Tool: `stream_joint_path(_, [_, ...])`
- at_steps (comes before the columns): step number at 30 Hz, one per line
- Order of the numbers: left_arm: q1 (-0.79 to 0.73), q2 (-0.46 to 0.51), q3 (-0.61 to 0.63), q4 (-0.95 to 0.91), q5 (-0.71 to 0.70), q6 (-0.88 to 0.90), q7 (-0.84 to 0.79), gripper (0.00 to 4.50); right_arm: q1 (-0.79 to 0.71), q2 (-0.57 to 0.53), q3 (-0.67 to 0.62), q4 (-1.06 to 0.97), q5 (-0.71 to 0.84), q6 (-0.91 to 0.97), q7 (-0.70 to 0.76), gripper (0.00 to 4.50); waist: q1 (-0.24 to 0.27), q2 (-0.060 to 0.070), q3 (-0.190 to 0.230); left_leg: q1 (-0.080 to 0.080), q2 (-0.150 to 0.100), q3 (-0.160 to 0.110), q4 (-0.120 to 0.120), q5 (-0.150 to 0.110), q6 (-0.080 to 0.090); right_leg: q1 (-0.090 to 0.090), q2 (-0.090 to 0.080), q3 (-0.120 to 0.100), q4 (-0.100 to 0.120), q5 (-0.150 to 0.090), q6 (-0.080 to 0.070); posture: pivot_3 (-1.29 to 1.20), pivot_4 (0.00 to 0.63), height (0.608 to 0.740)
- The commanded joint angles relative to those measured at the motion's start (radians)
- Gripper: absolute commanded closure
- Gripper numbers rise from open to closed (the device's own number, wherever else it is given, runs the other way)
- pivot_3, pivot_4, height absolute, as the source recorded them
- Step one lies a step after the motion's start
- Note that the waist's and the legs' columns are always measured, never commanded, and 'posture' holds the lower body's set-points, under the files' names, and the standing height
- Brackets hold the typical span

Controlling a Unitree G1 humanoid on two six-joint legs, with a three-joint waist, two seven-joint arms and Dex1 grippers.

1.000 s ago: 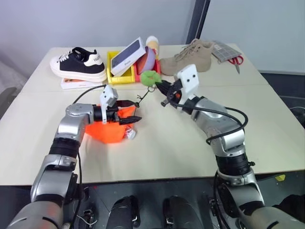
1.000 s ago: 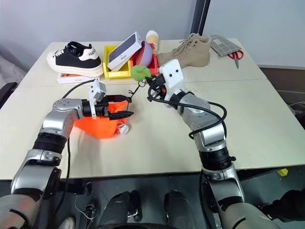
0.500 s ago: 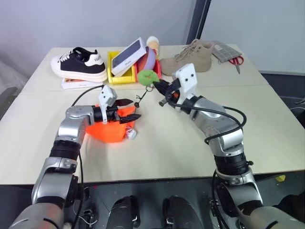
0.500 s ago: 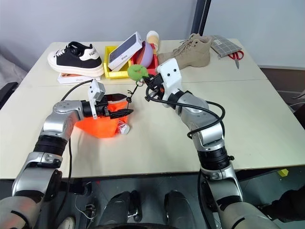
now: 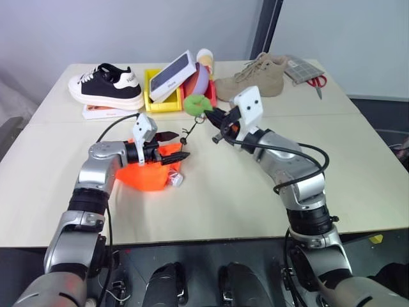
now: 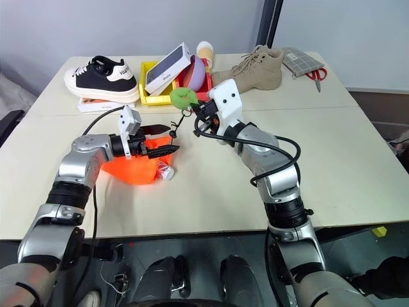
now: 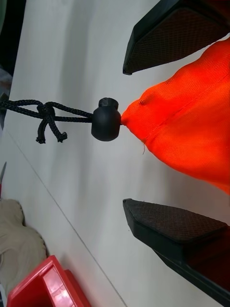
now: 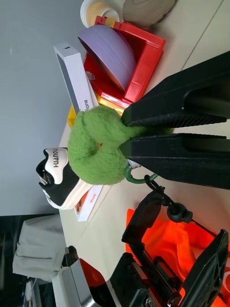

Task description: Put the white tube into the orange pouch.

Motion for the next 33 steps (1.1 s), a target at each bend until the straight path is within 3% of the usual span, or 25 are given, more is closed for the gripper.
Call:
stream_joint_path(1, [-0.016,-0.004,0.019,-0.032,-0.009,-0.018,0.010,0.08,-0.006,0.008,0.000,-0.027,0.001,-0.021,-0.002,4.50,0.000,0.000,0.000,0.000,0.000,0.000,0.000,0.000,0.000,0.000,0.000,0.000,0.000,0.000,0.000,0.00,0.150,0.740])
stream_joint_path(15, [-0.034,-0.018,0.025,-0.024,-0.006,-0.057,0.041,0.08,-0.002,0.012,0.001,-0.024,-0.003,-0.020,-0.004,4.50,0.000,0.000,0.000,0.000,0.000,0.000,0.000,0.000,0.000,0.000,0.000,0.000,0.000,0.000,0.000,0.00,0.150,0.740])
stream_joint_path(19, [-0.035,-0.017,0.023,-0.026,-0.006,-0.060,0.046,1.38,-0.002,0.014,0.001,-0.022,-0.004,-0.019,-0.003,4.50,0.000,0.000,0.000,0.000,0.000,0.000,0.000,0.000,0.000,0.000,0.000,0.000,0.000,0.000,0.000,0.00,0.150,0.740])
stream_joint_path(33, [-0.029,-0.031,0.025,-0.037,-0.005,-0.074,0.081,1.38,0.001,0.013,0.006,-0.024,-0.004,-0.014,-0.002,4.50,0.000,0.000,0.000,0.000,0.000,0.000,0.003,0.000,0.000,0.000,0.000,0.000,0.002,0.000,0.000,0.00,0.150,0.740])
